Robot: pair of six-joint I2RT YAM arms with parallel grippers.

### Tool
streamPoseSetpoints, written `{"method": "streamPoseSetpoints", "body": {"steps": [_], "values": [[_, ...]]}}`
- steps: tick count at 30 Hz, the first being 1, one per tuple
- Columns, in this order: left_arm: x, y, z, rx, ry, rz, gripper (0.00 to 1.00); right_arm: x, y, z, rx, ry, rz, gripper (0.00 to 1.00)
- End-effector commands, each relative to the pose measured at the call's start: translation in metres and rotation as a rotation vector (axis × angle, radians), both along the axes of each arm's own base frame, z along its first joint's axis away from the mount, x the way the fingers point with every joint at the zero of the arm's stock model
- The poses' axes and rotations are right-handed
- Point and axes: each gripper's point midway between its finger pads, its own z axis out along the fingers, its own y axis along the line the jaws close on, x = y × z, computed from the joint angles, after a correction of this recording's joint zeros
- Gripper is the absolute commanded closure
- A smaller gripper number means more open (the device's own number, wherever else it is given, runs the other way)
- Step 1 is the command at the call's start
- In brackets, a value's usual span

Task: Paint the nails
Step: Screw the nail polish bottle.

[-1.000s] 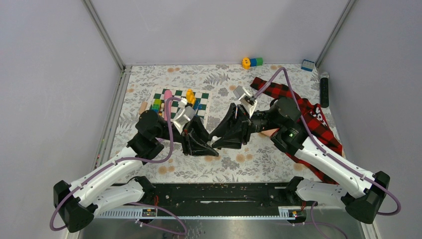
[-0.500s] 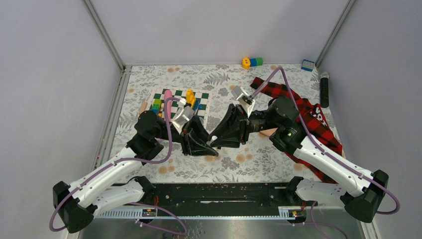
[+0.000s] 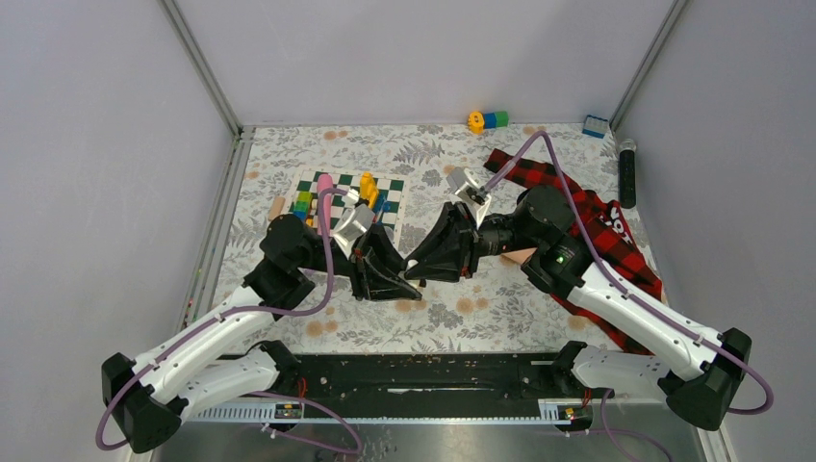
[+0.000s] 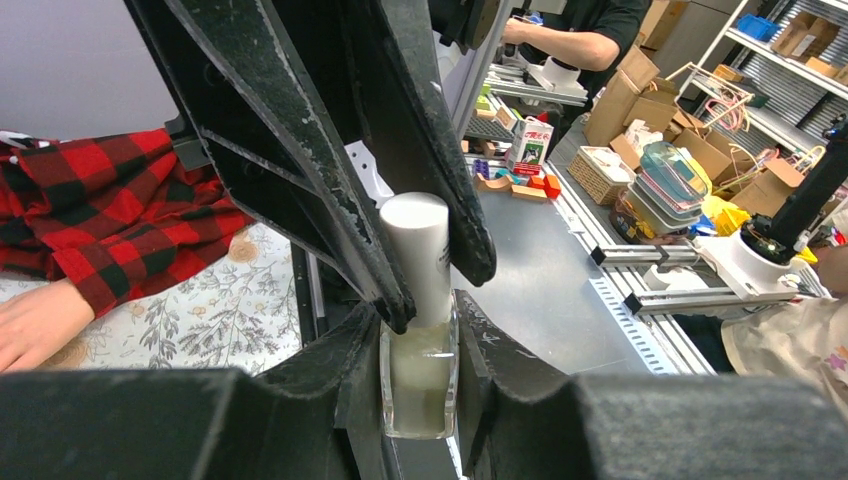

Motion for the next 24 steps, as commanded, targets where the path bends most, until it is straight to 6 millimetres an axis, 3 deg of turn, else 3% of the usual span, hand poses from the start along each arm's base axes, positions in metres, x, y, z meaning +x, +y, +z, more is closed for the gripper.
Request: {"method": "streamPoseSetpoints", "body": {"steps": [1,6,13,24], "values": [[0.016,0.005,0.028,-0.106,-0.077,0.114,1.00,-0.008,0.000,-0.009,-0.053,-0.006,0.022,0.87],[0.033,0.008,0.027,-0.107,-0.069,0.207,1.00,-0.005,0.004,-0.021,-0.100,0.001,-0.007,1.00],[0.065,0.015,0.023,-0.089,-0.066,0.378,1.00,0.003,0.019,-0.042,-0.171,0.101,-0.036,1.00],[0.130,0.040,-0.002,-0.005,-0.050,0.779,1.00,0.010,0.060,-0.091,-0.374,0.307,-0.037,1.00]]}}
